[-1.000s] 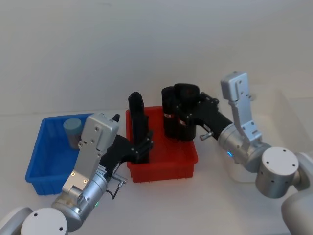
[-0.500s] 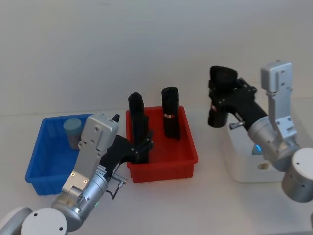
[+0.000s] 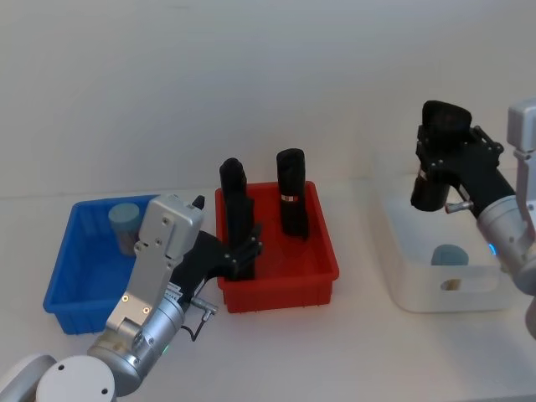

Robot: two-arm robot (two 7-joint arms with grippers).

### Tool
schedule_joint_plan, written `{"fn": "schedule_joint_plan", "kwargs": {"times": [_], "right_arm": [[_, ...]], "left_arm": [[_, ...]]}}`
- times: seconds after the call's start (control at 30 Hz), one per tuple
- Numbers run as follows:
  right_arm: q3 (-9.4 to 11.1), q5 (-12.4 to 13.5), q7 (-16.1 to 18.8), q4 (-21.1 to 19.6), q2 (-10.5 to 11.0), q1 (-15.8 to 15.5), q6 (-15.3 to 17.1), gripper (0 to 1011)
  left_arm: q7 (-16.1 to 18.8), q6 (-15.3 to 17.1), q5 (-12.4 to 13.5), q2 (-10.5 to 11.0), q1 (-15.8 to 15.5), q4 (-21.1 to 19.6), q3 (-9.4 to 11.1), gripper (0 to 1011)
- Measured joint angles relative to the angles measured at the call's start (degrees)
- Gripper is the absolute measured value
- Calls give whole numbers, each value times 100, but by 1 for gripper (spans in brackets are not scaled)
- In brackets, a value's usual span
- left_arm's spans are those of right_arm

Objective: Pick the cotton swabs from the blue box and place them into the white box.

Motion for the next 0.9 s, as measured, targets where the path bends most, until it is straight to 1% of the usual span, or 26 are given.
{"fn": "schedule_joint_plan", "kwargs": {"times": [0.3,0.37,0.47,0.5,0.53,0.6,0.67,0.73,0.77,0.83,0.87,0.9], "right_arm": [[72,3,-78,92,49,-7,38,499],[85,3,-84,127,54,-1,39,516],[100,3,-85,177,59,13,38,618],[104,3,-85,186,59,15,36,636],[109,3,-83,210,60,20,31,692],[113,3,-82,228,61,25,23,723],[118,3,-79,243,61,29,16,802],[127,4,-75,263,63,31,5,837],[130,5,-72,271,63,32,-2,891],[133,5,-69,277,64,33,-9,923],[139,6,-68,282,65,32,-17,970],[142,6,-68,283,65,32,-20,981]], "left_arm": [[0,0,0,0,0,0,0,1004],[0,0,0,0,0,0,0,1004],[0,0,0,0,0,0,0,1004],[0,0,0,0,0,0,0,1004],[0,0,0,0,0,0,0,1004],[0,0,0,0,0,0,0,1004],[0,0,0,0,0,0,0,1004],[0,0,0,0,0,0,0,1004],[0,0,0,0,0,0,0,1004],[0,0,0,0,0,0,0,1004],[0,0,0,0,0,0,0,1004],[0,0,0,0,0,0,0,1004]]}}
